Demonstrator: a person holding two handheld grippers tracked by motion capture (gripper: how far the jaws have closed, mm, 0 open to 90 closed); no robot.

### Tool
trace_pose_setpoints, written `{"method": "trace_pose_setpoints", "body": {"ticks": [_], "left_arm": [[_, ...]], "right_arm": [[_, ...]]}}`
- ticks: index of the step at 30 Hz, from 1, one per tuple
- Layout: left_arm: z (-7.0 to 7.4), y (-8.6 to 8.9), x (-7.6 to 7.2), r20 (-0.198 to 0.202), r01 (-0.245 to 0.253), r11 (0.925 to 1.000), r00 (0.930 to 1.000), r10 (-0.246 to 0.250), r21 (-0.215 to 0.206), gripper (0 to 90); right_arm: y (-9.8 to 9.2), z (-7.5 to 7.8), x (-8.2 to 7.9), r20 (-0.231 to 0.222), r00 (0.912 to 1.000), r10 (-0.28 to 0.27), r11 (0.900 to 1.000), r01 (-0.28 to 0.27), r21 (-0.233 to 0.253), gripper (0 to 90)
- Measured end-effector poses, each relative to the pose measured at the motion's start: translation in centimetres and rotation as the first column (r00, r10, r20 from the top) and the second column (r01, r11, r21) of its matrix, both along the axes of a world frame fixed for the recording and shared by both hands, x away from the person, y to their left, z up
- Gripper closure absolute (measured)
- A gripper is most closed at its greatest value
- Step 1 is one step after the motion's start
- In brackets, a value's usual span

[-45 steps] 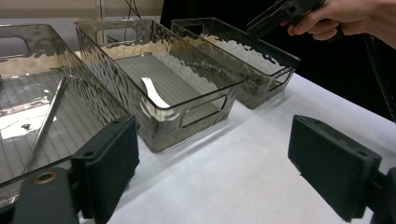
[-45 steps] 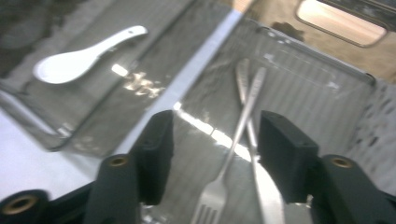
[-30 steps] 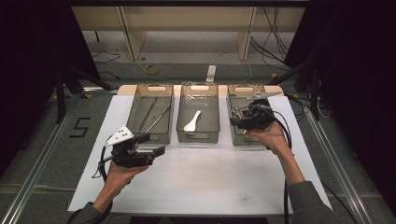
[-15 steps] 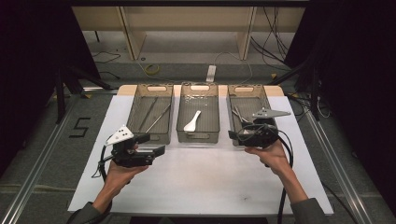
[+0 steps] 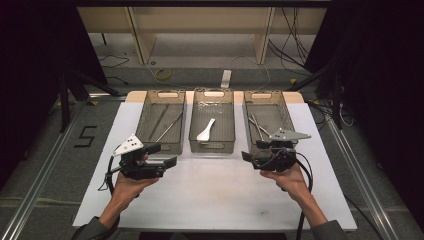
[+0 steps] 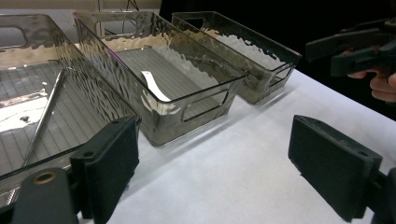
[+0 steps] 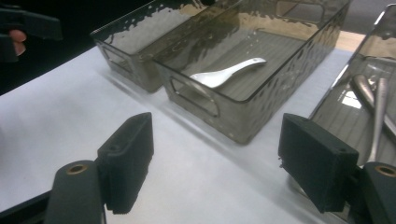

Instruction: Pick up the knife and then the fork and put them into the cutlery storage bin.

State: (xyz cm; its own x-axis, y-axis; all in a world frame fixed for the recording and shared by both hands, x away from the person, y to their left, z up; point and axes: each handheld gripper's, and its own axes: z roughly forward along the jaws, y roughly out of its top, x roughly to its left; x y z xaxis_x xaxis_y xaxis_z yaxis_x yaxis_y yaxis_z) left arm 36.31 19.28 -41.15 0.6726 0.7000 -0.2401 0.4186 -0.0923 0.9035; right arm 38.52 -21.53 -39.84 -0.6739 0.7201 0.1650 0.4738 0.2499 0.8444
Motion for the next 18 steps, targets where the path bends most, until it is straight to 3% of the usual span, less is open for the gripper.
{"method": "trace_pose_setpoints", "body": {"ticks": [18], "left_arm": [[0.0,-0.2,-0.3,-0.011,0.026,0.9996,0.9996,-0.026,-0.010,15.6]], "right_arm": [[-1.2,-2.1,-4.0,0.050,0.9987,-0.005,0.999,0.003,0.046,25.5]]}}
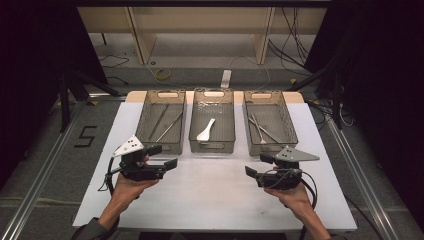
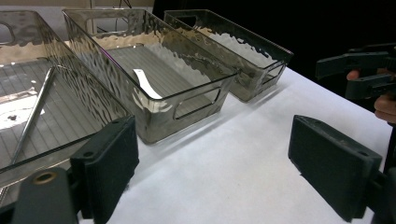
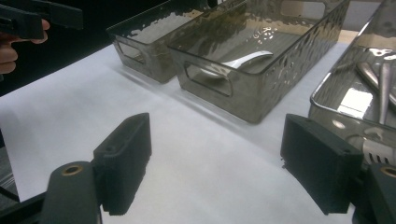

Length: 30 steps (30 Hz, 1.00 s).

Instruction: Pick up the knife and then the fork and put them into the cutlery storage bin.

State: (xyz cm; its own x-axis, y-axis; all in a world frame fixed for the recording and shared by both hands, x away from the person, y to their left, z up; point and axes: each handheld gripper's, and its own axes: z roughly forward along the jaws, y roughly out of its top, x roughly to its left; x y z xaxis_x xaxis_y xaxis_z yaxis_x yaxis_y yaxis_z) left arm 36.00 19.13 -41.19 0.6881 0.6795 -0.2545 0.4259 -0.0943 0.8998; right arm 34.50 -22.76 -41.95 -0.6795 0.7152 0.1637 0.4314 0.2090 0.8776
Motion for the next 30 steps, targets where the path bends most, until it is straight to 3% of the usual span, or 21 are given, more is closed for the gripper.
{"method": "trace_pose_setpoints", "body": {"ticks": [13,30], "left_arm": [[-0.1,-0.2,-0.3,-0.008,0.018,0.9998,0.9998,-0.018,0.008,15.6],[-0.2,-0.1,-0.6,-0.011,0.027,0.9995,0.9996,-0.026,0.016,15.6]], "right_arm": [[-1.2,-1.0,-1.8,0.009,0.9993,-0.036,0.999,0.036,0.023,23.2],[-1.3,-1.5,-3.0,0.018,0.9986,-0.049,0.999,0.049,-0.008,21.8]]}}
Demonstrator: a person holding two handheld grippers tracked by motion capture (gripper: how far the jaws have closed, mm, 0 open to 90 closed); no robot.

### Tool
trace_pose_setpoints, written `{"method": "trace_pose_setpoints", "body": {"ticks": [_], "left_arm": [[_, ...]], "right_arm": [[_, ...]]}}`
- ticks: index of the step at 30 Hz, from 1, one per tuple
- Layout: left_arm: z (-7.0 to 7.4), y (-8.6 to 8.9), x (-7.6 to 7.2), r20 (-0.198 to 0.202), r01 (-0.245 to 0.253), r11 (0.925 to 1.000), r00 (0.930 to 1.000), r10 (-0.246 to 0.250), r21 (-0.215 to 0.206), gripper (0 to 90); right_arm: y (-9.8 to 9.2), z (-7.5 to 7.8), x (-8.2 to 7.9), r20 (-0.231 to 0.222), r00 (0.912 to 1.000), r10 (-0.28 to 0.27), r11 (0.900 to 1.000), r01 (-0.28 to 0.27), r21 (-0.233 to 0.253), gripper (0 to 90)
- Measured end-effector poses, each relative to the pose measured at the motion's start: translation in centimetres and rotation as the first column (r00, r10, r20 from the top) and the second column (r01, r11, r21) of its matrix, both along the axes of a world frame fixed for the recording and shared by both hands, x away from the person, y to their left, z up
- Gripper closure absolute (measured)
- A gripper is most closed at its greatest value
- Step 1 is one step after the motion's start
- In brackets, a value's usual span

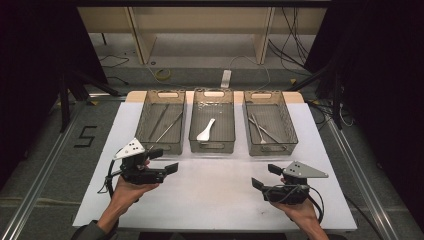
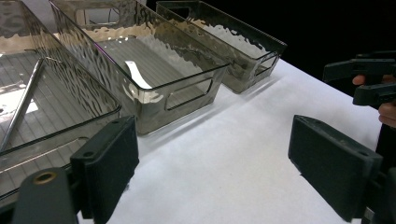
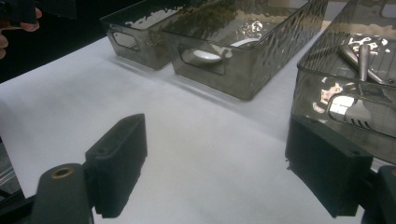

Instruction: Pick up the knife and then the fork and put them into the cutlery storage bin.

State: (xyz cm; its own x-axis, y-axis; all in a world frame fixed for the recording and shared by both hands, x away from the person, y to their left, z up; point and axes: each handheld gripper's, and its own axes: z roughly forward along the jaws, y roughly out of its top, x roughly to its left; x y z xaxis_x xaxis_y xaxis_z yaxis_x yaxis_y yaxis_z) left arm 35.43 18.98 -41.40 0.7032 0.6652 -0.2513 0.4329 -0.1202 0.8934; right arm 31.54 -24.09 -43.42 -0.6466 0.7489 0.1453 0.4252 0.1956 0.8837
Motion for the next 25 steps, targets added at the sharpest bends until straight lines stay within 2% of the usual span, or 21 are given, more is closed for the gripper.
{"method": "trace_pose_setpoints", "body": {"ticks": [25], "left_arm": [[0.02,-0.28,0.04,-0.001,0.004,1.0000,1.0000,-0.004,0.005,15.6]], "right_arm": [[0.02,0.08,0.05,0.009,1.0000,0.001,1.000,-0.001,-0.010,21.5]]}}
